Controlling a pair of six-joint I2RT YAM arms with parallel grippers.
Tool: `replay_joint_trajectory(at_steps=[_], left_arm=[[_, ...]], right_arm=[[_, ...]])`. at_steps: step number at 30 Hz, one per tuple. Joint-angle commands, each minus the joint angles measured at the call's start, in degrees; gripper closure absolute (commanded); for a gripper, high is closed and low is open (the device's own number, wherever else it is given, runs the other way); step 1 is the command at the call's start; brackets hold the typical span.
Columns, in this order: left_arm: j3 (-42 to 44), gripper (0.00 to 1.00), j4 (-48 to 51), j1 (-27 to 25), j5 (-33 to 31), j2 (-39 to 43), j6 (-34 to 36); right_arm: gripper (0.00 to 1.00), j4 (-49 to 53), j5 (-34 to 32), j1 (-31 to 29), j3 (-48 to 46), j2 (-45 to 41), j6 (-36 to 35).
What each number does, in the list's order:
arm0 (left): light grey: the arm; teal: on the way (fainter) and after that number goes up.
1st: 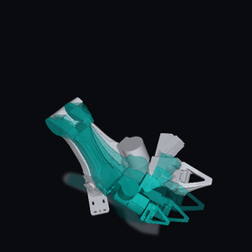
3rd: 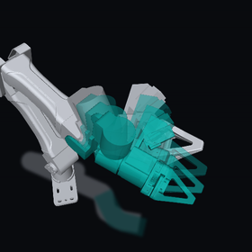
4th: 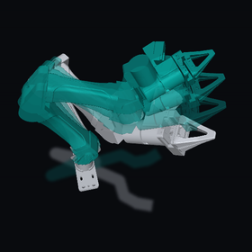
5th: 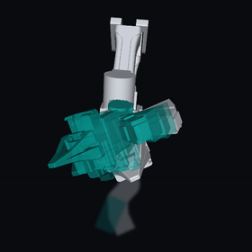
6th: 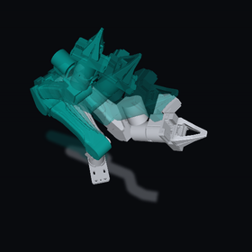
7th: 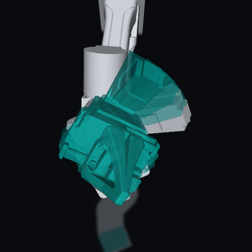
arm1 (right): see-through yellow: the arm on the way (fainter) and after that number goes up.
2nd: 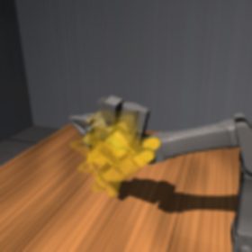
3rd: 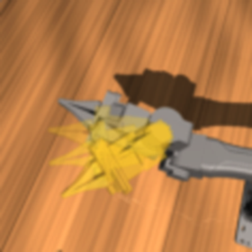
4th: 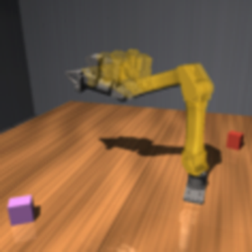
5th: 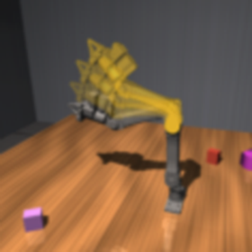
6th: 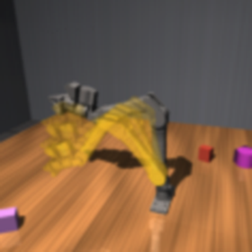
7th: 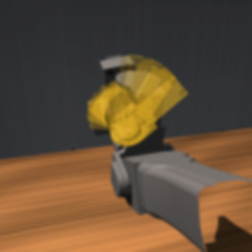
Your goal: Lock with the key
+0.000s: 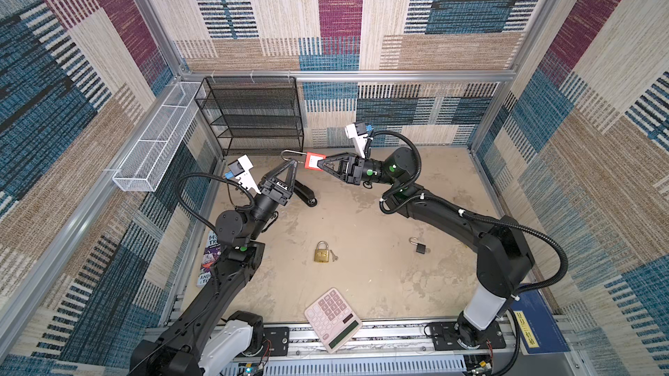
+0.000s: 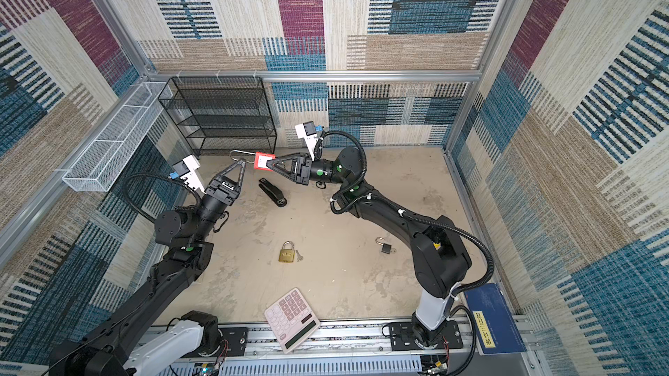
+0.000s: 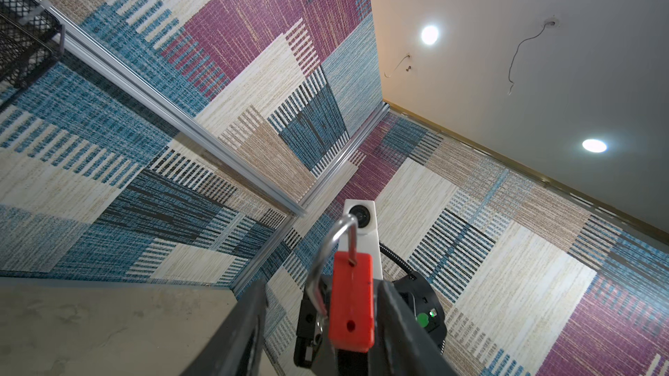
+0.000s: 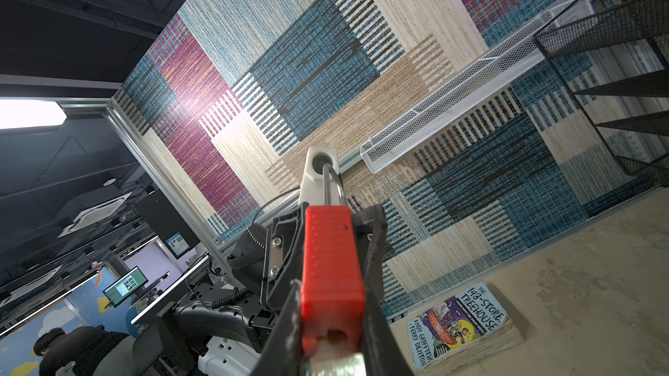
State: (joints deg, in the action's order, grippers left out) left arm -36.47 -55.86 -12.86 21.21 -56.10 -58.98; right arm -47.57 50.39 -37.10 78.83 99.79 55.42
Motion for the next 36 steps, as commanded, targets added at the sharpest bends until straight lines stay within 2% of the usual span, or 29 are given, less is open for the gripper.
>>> replay_joint_trajectory(at_steps=[1,8,11,26,36], left_arm=[[0.16,0.48,-1.61,1.32,0.84,0.68,-1.75],[-2.07,0.48,-3.12,2.58,3.43,-0.75,-3.41],[-3.33,0.52,-2.99,2.73,4.05,-1.58,-3.90],[-4.22,0.94,-3.55,3.24,4.67,-2.20,-5.30],[-3.47,1.00,-5.10,3.28,5.53,-2.74,-5.59]], right_arm=[[0.94,-2.09,0.01,0.21,-0.08,-0.47,0.01],[0.95,-1.91,1.02,0.20,0.17,0.09,0.19],[0.95,-1.76,1.22,0.22,0.35,0.32,0.22],[0.96,-1.63,1.68,0.29,1.24,0.93,-0.08],[0.98,-3.73,2.33,0.28,1.89,1.64,1.71]])
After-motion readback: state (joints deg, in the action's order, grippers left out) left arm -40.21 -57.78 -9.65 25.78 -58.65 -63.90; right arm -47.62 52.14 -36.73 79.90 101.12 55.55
